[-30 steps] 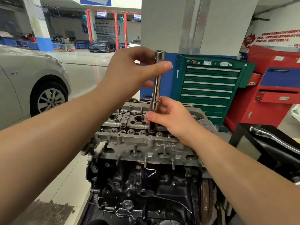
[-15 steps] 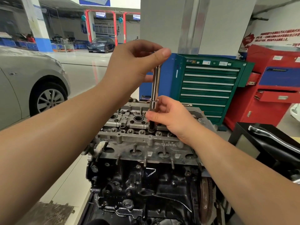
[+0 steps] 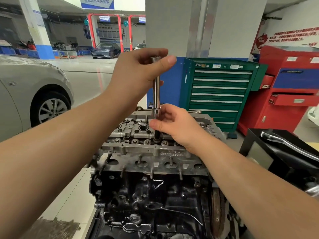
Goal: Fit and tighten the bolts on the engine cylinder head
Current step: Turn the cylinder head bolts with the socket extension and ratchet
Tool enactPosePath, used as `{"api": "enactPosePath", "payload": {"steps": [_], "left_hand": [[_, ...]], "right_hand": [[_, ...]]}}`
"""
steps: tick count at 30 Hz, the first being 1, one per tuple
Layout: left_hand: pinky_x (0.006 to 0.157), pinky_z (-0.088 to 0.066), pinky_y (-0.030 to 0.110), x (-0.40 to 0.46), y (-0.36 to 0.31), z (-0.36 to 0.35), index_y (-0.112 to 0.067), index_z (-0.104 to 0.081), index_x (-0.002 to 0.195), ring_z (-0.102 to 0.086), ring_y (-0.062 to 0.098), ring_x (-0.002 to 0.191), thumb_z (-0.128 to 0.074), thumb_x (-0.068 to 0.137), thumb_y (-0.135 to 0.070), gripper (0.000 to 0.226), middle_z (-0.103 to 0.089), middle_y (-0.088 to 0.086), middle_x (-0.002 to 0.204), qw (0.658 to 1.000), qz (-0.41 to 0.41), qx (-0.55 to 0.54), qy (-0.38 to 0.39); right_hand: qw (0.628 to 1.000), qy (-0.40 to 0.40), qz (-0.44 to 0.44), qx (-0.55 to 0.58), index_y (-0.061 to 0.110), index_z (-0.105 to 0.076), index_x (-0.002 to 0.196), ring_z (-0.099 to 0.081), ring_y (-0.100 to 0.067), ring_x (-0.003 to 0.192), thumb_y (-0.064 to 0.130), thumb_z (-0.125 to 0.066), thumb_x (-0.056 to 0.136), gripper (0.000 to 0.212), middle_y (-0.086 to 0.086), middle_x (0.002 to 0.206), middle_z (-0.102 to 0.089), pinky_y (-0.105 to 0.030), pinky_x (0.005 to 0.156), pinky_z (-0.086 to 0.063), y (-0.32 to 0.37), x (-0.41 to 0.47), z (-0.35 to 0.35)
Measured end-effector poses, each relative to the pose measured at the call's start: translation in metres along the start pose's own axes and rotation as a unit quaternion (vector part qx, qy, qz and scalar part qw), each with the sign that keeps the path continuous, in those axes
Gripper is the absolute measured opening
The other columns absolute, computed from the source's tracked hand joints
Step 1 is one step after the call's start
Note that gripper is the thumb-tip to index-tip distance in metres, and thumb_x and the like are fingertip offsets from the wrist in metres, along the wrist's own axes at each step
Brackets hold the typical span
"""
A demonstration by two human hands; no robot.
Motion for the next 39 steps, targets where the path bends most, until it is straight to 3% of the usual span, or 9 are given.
{"api": "enactPosePath", "payload": {"steps": [6,9,14,17,21,26,32,37,39], "left_hand": [[0.09,-0.063,0.05,0.001,0.006,0.009,-0.006,-0.067,0.115,-0.078,0.037,0.091,-0.081,0.089,-0.013,0.031,-0.077,0.019,0.097,0.997,0.017,-0.076,0.011],[0.093,-0.061,0.054,0.0,0.005,0.006,-0.007,-0.07,0.111,-0.076,0.034,0.102,-0.074,0.096,-0.016,0.018,-0.076,0.018,0.107,0.995,0.022,-0.079,0.054],[0.086,-0.064,0.053,-0.001,0.004,0.004,-0.013,-0.079,0.111,-0.069,0.019,0.087,-0.085,0.087,-0.022,0.026,-0.066,0.015,0.096,0.999,-0.005,-0.015,0.03],[0.089,-0.063,0.051,0.004,0.008,0.009,-0.011,-0.079,0.114,-0.072,0.02,0.086,-0.086,0.086,-0.022,0.031,-0.072,0.012,0.097,1.0,0.005,-0.022,0.002],[0.082,-0.065,0.045,0.007,0.012,0.016,-0.008,-0.079,0.113,-0.072,0.019,0.083,-0.084,0.088,-0.018,0.028,-0.066,0.013,0.101,0.999,-0.007,-0.035,0.01],[0.087,-0.063,0.045,0.006,0.011,0.018,-0.01,-0.074,0.122,-0.074,0.028,0.092,-0.078,0.093,-0.014,0.029,-0.077,0.014,0.108,0.998,-0.002,-0.043,0.037],[0.071,-0.065,0.04,0.002,-0.002,0.009,-0.015,-0.075,0.106,-0.074,0.021,0.085,-0.091,0.08,-0.024,0.033,-0.07,0.006,0.095,0.999,-0.013,0.044,0.012],[0.074,-0.066,0.042,0.008,-0.006,0.006,-0.009,-0.074,0.106,-0.074,0.021,0.084,-0.083,0.089,-0.018,0.021,-0.071,0.015,0.096,0.995,-0.019,0.097,0.014],[0.08,-0.065,0.044,0.008,-0.006,0.007,-0.003,-0.071,0.115,-0.076,0.026,0.087,-0.072,0.097,-0.009,0.018,-0.073,0.017,0.1,0.996,-0.004,0.068,0.058]], "right_hand": [[0.996,0.039,0.02,0.074,0.022,-0.067,0.12,-0.075,-0.018,0.102,0.022,-0.062,0.096,0.025,0.002,0.11,-0.078,-0.043,0.099,-0.055,0.003,-0.006,0.002],[0.999,-0.003,0.019,0.028,0.026,-0.066,0.115,-0.076,-0.016,0.098,0.038,-0.078,0.081,0.038,0.004,0.106,-0.078,-0.046,0.098,-0.057,0.002,-0.005,0.002],[1.0,-0.019,0.012,-0.016,0.033,-0.064,0.106,-0.071,-0.013,0.104,0.061,-0.081,0.065,0.053,0.008,0.106,-0.075,-0.045,0.1,-0.056,0.005,-0.004,-0.001],[1.0,0.01,0.015,0.017,0.024,-0.065,0.127,-0.067,-0.014,0.117,0.038,-0.072,0.092,0.038,0.008,0.119,-0.073,-0.043,0.107,-0.052,0.008,-0.007,-0.001],[0.999,0.025,0.012,0.028,0.018,-0.066,0.122,-0.075,-0.013,0.101,0.008,-0.058,0.103,0.023,0.003,0.111,-0.077,-0.029,0.091,-0.059,0.007,-0.009,0.001],[0.999,-0.031,0.003,-0.022,0.026,-0.059,0.123,-0.071,-0.014,0.107,0.028,-0.079,0.09,0.039,0.005,0.116,-0.074,-0.043,0.101,-0.056,0.003,-0.006,0.002],[0.999,-0.04,0.012,-0.03,0.027,-0.058,0.121,-0.072,-0.016,0.101,0.037,-0.085,0.083,0.048,0.001,0.114,-0.073,-0.044,0.094,-0.06,0.003,-0.004,0.002],[0.999,-0.016,0.014,0.049,0.016,-0.056,0.142,-0.063,-0.025,0.127,0.036,-0.068,0.091,0.056,-0.001,0.131,-0.069,-0.051,0.112,-0.046,0.006,-0.008,0.001],[0.998,-0.008,0.017,0.066,0.015,-0.058,0.139,-0.071,-0.024,0.114,0.026,-0.061,0.097,0.044,-0.001,0.123,-0.073,-0.052,0.108,-0.05,0.005,-0.008,0.003]]}}
Point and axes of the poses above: each hand's wrist, its own x-axis towards the middle knuckle, its own z-axis out of the back of the hand, y = z × x, the point moved 4 cm from there along x, towards the middle knuckle
